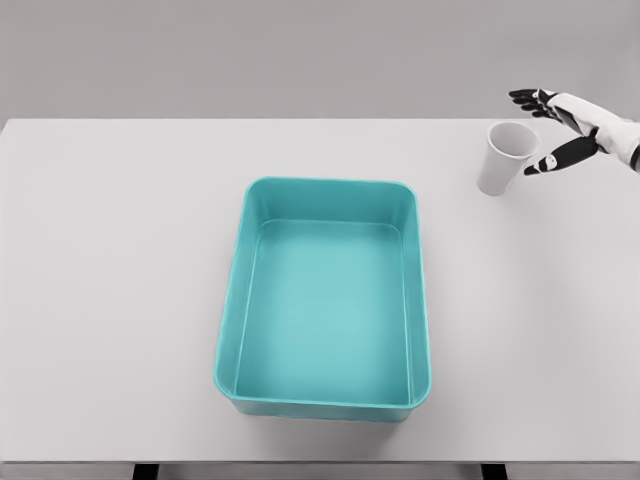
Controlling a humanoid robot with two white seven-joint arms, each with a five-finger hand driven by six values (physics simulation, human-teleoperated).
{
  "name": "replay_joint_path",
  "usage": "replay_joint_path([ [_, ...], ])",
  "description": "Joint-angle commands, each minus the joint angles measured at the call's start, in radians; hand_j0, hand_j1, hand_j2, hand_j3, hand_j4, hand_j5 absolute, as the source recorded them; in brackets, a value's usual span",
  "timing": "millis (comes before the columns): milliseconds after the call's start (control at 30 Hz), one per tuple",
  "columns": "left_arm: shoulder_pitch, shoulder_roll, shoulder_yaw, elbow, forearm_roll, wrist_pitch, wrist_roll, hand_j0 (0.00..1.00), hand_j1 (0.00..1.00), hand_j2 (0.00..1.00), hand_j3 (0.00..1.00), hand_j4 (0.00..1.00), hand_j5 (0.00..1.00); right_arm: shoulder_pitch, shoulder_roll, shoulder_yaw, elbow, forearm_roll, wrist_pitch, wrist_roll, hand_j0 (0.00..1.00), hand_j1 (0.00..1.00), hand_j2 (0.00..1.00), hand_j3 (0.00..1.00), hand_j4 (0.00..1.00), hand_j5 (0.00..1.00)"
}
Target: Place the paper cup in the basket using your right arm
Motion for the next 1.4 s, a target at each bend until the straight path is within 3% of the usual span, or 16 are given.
replay_joint_path([
  [0, 0.000, 0.000, 0.000, 0.000, -0.001, 0.000, 0.000, 1.00, 1.00, 1.00, 1.00, 1.00, 1.00, 0.000, 0.002, -0.004, 0.002, -0.009, 0.001, 0.000, 1.00, 1.00, 1.00, 1.00, 1.00, 1.00],
  [200, 0.000, 0.000, 0.000, 0.000, 0.001, 0.000, 0.000, 1.00, 1.00, 1.00, 1.00, 1.00, 1.00, 0.000, 0.023, 0.000, 0.039, -0.009, 0.001, 0.000, 1.00, 1.00, 1.00, 1.00, 1.00, 1.00],
  [1100, 0.000, 0.000, 0.000, 0.000, -0.001, 0.000, 0.000, 1.00, 1.00, 1.00, 1.00, 1.00, 1.00, 0.003, 0.049, -0.003, 0.025, -0.009, 0.001, 0.000, 0.99, 0.99, 0.99, 0.99, 0.99, 0.99],
  [1167, 0.000, 0.000, 0.000, 0.000, -0.001, 0.000, 0.000, 1.00, 1.00, 1.00, 1.00, 1.00, 1.00, 0.003, 0.049, 0.000, 0.025, -0.008, 0.001, 0.000, 0.95, 0.95, 0.95, 0.95, 0.95, 0.95],
  [1267, 0.000, 0.000, 0.000, 0.000, -0.001, 0.000, 0.000, 1.00, 1.00, 1.00, 1.00, 1.00, 1.00, 0.002, 0.049, -0.004, 0.023, -0.008, 0.001, 0.000, 0.77, 0.77, 0.77, 0.77, 0.77, 0.77],
  [1367, 0.000, 0.000, 0.000, 0.000, -0.001, 0.000, 0.000, 1.00, 1.00, 1.00, 1.00, 1.00, 1.00, 0.002, 0.048, -0.004, 0.022, -0.006, 0.001, 0.000, 0.74, 0.74, 0.74, 0.74, 0.74, 0.74],
])
